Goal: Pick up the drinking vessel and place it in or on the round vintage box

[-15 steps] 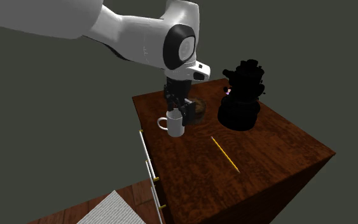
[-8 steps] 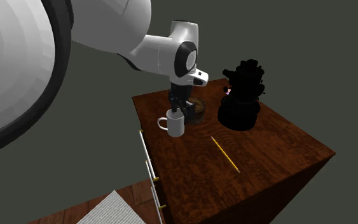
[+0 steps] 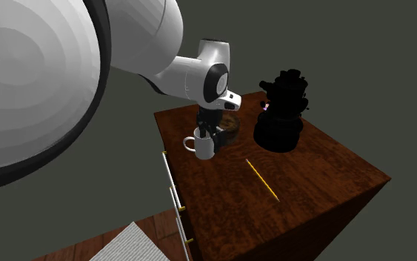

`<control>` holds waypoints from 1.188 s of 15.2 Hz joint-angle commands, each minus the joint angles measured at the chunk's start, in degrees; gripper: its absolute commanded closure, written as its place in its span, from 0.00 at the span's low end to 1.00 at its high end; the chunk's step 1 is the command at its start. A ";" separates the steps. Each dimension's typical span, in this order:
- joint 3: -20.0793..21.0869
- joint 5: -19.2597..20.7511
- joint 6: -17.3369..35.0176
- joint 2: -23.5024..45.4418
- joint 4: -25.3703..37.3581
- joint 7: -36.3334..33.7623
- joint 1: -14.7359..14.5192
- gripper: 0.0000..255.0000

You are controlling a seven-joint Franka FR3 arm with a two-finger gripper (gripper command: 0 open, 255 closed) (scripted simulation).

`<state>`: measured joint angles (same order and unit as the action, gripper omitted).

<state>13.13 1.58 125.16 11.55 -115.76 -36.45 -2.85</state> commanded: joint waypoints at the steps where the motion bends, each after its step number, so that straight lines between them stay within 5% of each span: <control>1: 0.00 0.04 0.16 0.12 -0.02 -0.04 -0.02 0.00; 5: 0.00 0.04 0.15 0.12 -0.02 -0.04 -0.02 0.00; 6: 0.00 0.04 0.15 0.12 -0.02 -0.04 -0.02 1.00; 18: 0.08 -0.29 -1.92 -1.03 0.93 0.15 0.05 1.00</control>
<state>13.17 1.37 123.93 10.82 -115.23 -36.33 -2.80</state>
